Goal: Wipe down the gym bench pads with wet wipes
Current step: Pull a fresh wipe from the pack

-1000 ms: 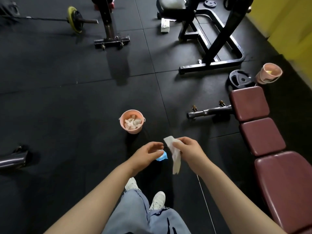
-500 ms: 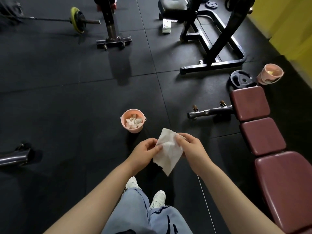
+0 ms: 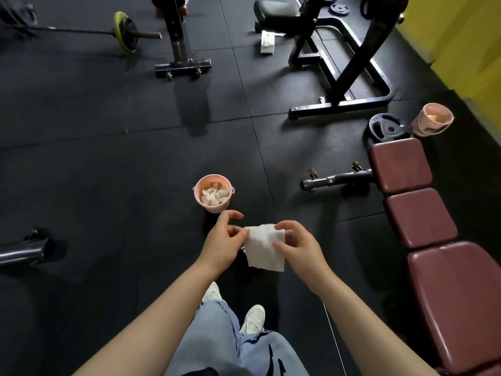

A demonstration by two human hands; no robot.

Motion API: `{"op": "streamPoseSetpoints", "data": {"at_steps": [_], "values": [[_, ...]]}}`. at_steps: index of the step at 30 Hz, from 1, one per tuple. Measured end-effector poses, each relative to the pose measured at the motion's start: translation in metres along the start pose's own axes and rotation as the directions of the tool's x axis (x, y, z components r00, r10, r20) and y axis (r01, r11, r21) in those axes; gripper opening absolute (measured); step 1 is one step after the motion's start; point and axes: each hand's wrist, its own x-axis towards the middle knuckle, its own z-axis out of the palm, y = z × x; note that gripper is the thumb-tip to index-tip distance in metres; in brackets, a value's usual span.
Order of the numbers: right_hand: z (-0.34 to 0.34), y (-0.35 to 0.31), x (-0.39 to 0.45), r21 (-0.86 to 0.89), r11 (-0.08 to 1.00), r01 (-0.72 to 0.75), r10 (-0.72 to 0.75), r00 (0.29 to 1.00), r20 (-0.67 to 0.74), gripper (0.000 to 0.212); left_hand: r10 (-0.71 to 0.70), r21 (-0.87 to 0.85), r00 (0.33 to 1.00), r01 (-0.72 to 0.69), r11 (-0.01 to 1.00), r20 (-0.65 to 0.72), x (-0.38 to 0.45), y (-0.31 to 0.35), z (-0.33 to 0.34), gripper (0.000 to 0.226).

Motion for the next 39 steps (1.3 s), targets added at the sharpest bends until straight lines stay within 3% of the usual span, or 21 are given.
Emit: {"op": "streamPoseSetpoints", "data": {"at_steps": [4, 7, 10, 13, 15, 17, 20, 27, 30, 35, 39], "values": [[0.001, 0.005, 0.0, -0.154, 0.986, 0.057, -0.056, 0.998, 0.015, 0.033, 0.078, 0.078, 0.985, -0.091, 0.993, 0.156, -0.004, 0.003, -0.001, 0.022], [0.002, 0.006, 0.0, -0.32, 0.941, 0.108, -0.115, 0.993, -0.003, 0.034, 0.146, 0.272, 0.975, -0.188, 0.944, 0.166, -0.003, 0.002, -0.002, 0.025], [-0.001, 0.003, 0.003, -0.469, 0.863, 0.187, -0.223, 0.975, -0.02, 0.016, 0.238, 0.418, 0.96, -0.28, 0.864, 0.15, 0.001, 0.004, -0.003, 0.018], [-0.005, 0.002, 0.01, -0.491, 0.847, 0.204, -0.251, 0.968, -0.031, 0.006, 0.264, 0.494, 0.95, -0.313, 0.811, 0.169, 0.011, 0.007, -0.007, 0.013], [-0.008, 0.0, 0.015, -0.375, 0.914, 0.152, -0.175, 0.984, -0.027, 0.006, 0.262, 0.487, 0.945, -0.326, 0.81, 0.197, 0.02, 0.009, -0.01, 0.013], [-0.009, -0.003, 0.021, -0.147, 0.988, 0.045, -0.044, 0.999, 0.01, 0.004, 0.195, 0.387, 0.955, -0.27, 0.882, 0.223, 0.028, 0.012, -0.013, 0.013], [-0.009, -0.007, 0.028, 0.117, 0.987, -0.107, 0.099, 0.992, 0.073, 0.008, 0.07, 0.235, 0.971, -0.125, 0.964, 0.228, 0.04, 0.018, -0.013, 0.011], [-0.004, -0.023, 0.053, 0.261, 0.952, -0.158, 0.18, 0.982, -0.06, 0.008, 0.049, 0.146, 0.995, -0.062, 0.987, 0.091, 0.079, 0.034, 0.0, 0.012], [-0.004, -0.034, 0.065, 0.192, 0.968, -0.162, 0.197, 0.963, -0.182, 0.012, 0.067, 0.132, 0.995, -0.077, 0.988, 0.073, 0.094, 0.048, 0.007, 0.007], [-0.011, -0.049, 0.083, 0.336, 0.918, -0.21, 0.314, 0.903, -0.294, 0.02, 0.208, 0.138, 0.945, -0.248, 0.959, 0.253, 0.113, 0.073, 0.028, 0.006], [-0.029, -0.053, 0.093, 0.625, 0.77, -0.126, 0.353, 0.901, -0.253, 0.032, 0.264, 0.171, 0.838, -0.383, 0.908, 0.478, 0.127, 0.086, 0.051, 0.018]]}}
